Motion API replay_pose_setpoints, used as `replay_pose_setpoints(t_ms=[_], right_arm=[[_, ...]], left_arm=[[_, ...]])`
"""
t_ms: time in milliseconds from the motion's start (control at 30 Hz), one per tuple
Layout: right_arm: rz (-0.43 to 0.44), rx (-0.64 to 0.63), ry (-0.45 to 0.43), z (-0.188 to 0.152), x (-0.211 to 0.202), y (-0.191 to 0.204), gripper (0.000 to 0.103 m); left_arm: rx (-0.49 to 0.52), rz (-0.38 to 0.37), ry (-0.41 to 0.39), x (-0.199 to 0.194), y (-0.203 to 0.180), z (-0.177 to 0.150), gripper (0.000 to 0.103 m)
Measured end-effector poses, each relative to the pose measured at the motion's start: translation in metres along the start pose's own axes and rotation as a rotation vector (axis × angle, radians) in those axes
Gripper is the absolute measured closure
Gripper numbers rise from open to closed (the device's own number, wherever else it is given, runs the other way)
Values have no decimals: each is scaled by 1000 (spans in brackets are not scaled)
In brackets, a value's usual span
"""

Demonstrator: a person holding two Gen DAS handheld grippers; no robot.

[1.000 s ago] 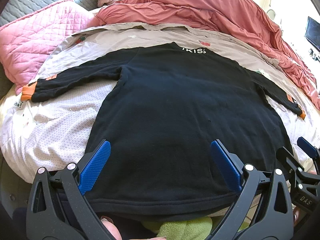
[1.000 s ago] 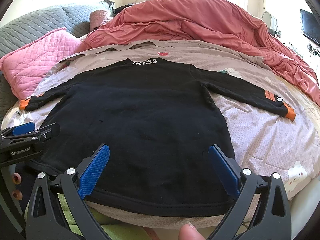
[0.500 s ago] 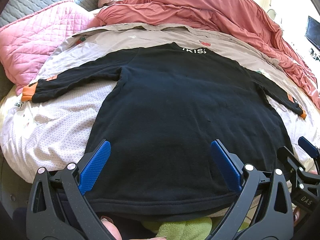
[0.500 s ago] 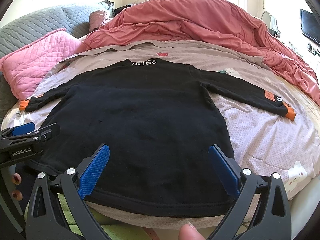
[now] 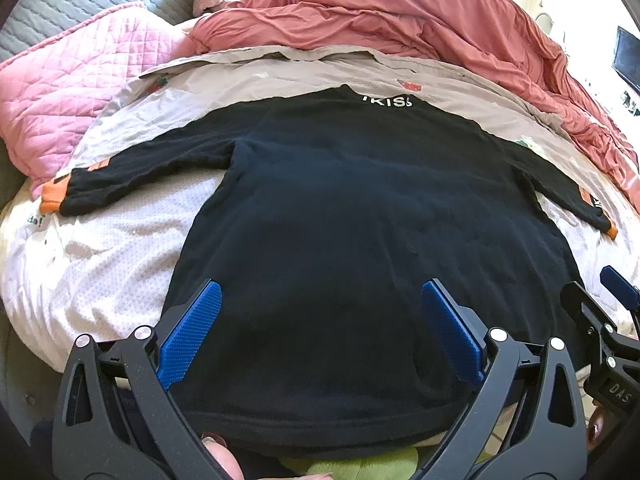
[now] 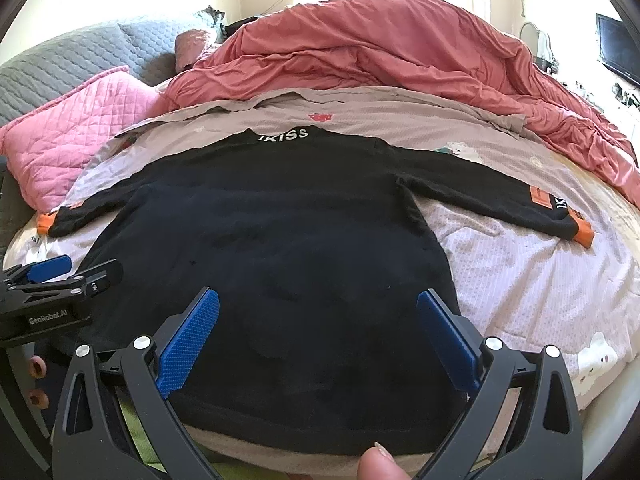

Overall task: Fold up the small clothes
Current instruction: 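Move the right gripper toward the orange cuff of the sleeve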

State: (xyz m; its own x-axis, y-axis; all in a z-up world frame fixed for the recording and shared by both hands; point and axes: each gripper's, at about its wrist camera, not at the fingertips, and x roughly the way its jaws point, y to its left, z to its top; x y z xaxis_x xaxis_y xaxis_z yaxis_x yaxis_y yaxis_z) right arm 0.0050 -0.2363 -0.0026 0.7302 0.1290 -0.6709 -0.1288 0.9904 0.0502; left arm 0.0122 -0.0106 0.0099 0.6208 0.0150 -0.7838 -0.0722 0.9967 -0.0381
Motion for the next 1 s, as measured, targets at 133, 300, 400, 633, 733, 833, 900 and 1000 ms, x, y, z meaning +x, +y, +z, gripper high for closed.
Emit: replay_pose_setpoints(t_ms=[133, 300, 400, 633, 733, 833, 900, 1000], right_arm=[[-31, 4, -14, 7, 7, -10, 4], [-68, 34, -20, 18, 17, -31, 4], [-97, 52, -24, 25, 24, -46, 4], [-167, 109, -22, 40, 43, -86, 4], [-213, 136, -30, 48, 49, -106, 4], [-259, 178, -34, 55, 53, -129, 4], [-296, 199, -40, 61, 55, -145, 4], [-353, 213, -40, 67, 60, -166, 4]], left_arm=[[8, 7, -1, 6, -5, 12, 9], [16, 15, 0, 17, -11, 30, 9], [15, 14, 0, 22, -15, 40, 9], [8, 19, 8, 41, -22, 64, 9], [-1, 24, 16, 50, -23, 74, 9], [-7, 23, 15, 57, -25, 84, 9], [-8, 21, 15, 62, -28, 89, 9], [-9, 15, 18, 69, -29, 96, 9]])
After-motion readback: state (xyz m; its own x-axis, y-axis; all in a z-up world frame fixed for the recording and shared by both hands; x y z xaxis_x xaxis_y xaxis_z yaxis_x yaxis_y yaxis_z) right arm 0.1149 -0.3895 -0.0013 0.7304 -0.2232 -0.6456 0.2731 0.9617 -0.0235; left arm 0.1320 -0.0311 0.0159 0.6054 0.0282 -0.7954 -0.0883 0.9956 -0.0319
